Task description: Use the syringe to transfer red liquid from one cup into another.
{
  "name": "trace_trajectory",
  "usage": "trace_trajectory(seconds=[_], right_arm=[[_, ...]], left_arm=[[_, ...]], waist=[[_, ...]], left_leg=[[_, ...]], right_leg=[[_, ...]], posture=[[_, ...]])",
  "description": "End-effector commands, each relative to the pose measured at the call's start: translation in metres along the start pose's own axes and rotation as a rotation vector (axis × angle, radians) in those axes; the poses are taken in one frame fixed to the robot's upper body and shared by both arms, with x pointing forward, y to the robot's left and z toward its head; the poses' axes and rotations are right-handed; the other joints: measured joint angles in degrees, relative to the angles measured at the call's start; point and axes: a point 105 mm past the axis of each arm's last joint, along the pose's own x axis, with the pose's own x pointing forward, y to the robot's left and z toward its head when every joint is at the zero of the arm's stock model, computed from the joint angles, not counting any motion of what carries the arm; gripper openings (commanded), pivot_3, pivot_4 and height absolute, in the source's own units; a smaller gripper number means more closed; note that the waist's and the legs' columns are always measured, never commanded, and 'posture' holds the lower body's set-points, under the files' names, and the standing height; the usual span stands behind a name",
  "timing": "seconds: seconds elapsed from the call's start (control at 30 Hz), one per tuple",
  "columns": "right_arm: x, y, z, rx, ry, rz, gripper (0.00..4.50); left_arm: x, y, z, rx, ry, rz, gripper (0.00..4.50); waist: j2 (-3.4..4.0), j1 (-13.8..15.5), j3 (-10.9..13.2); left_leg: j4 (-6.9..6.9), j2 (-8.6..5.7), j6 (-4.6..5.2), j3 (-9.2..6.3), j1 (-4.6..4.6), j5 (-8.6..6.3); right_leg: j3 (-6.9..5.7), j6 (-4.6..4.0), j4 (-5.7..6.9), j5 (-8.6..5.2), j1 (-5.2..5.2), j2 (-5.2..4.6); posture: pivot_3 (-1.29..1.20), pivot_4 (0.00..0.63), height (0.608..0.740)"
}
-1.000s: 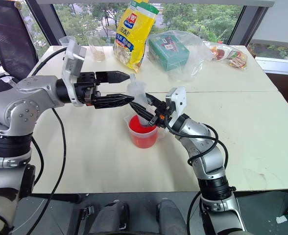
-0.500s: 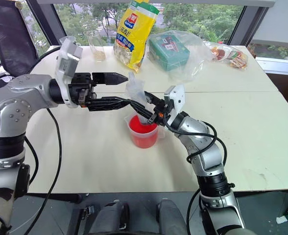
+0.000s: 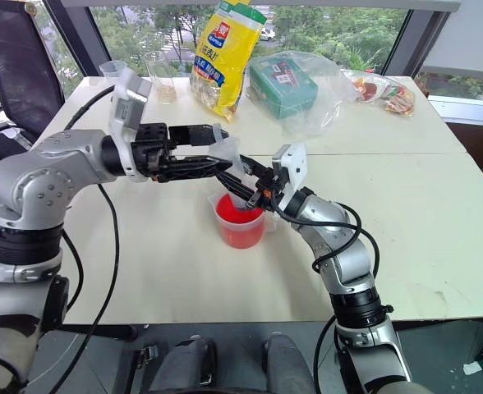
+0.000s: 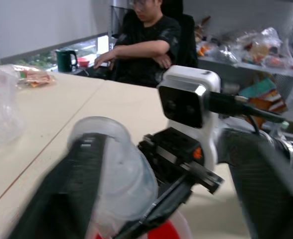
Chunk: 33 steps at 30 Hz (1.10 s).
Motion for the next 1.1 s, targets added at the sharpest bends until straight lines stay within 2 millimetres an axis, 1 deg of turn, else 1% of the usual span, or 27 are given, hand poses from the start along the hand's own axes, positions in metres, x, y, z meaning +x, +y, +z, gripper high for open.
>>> trace_trajectory(seconds=[0.03, 0.07, 0.1, 0.13, 0.47, 0.67, 0.9, 1.1], right_arm=[[0.003, 0.006, 0.015, -0.037, -0.038, 0.025, 1.33], [0.002, 0.006, 0.014, -0.037, -0.036, 0.026, 1.33], [0.002, 0.006, 0.014, -0.036, -0.035, 0.027, 1.33], [0.002, 0.007, 0.014, -0.034, -0.033, 0.028, 1.33], [-0.006, 0.01, -0.005, 0.031, 0.032, 0.04, 1.33], [-0.008, 0.012, -0.013, 0.052, 0.055, 0.051, 1.33], [-0.01, 0.014, -0.02, 0.066, 0.072, 0.057, 1.33], [-0.01, 0.013, -0.018, 0.059, 0.068, 0.06, 1.33]], left_arm=[[0.004, 0.0, 0.011, 0.049, -0.024, 0.001, 1.55], [0.004, 0.001, 0.011, 0.048, -0.026, 0.002, 1.11], [0.005, 0.001, 0.011, 0.048, -0.03, 0.003, 0.48], [0.005, 0.001, 0.012, 0.049, -0.033, 0.003, 0.05], [0.01, 0.006, 0.033, 0.09, -0.087, 0.011, 0.05], [0.01, 0.006, 0.041, 0.114, -0.094, 0.01, 0.05], [0.008, 0.009, 0.05, 0.141, -0.102, 0.022, 0.05], [0.007, 0.012, 0.053, 0.154, -0.103, 0.033, 0.05]], waist=[[0.0, -0.02, 0.0], [0.0, 0.02, 0.0], [0.0, 0.02, 0.0], [0.0, 0.02, 0.0], [0.0, 0.07, 0.0], [0.0, 0.05, 0.0], [0.0, 0.04, 0.0], [0.0, 0.04, 0.0]], left_leg=[[0.0, 0.0, 0.0, 0.0, 0.0, 0.0], [0.0, 0.01, 0.0, 0.0, 0.0, 0.0], [0.0, 0.0, 0.0, 0.0, 0.0, 0.0], [0.0, 0.0, 0.0, 0.0, 0.0, 0.0], [0.0, -0.01, 0.0, 0.0, 0.0, 0.0], [0.0, 0.0, 0.0, 0.0, 0.0, 0.0], [0.0, 0.0, 0.0, 0.0, 0.0, 0.0], [0.0, 0.0, -0.01, 0.0, 0.0, 0.0]], right_leg=[[0.0, 0.0, 0.0, 0.0, 0.0, 0.0], [0.0, 0.0, 0.0, 0.0, 0.0, 0.0], [0.0, 0.0, 0.0, 0.0, 0.0, 0.0], [0.0, 0.0, 0.0, 0.0, 0.0, 0.0], [0.0, 0.0, 0.0, 0.0, 0.01, 0.0], [0.0, 0.0, 0.0, 0.0, 0.0, 0.0], [0.0, 0.0, 0.0, 0.0, 0.0, 0.0], [0.0, 0.0, 0.0, 0.0, 0.0, 0.01]], posture=[[0.0, 0.15, 0.74], [0.0, 0.15, 0.74], [0.0, 0.15, 0.74], [0.0, 0.15, 0.74], [0.0, 0.15, 0.74], [0.0, 0.15, 0.74], [0.0, 0.15, 0.74], [0.0, 0.15, 0.74]])
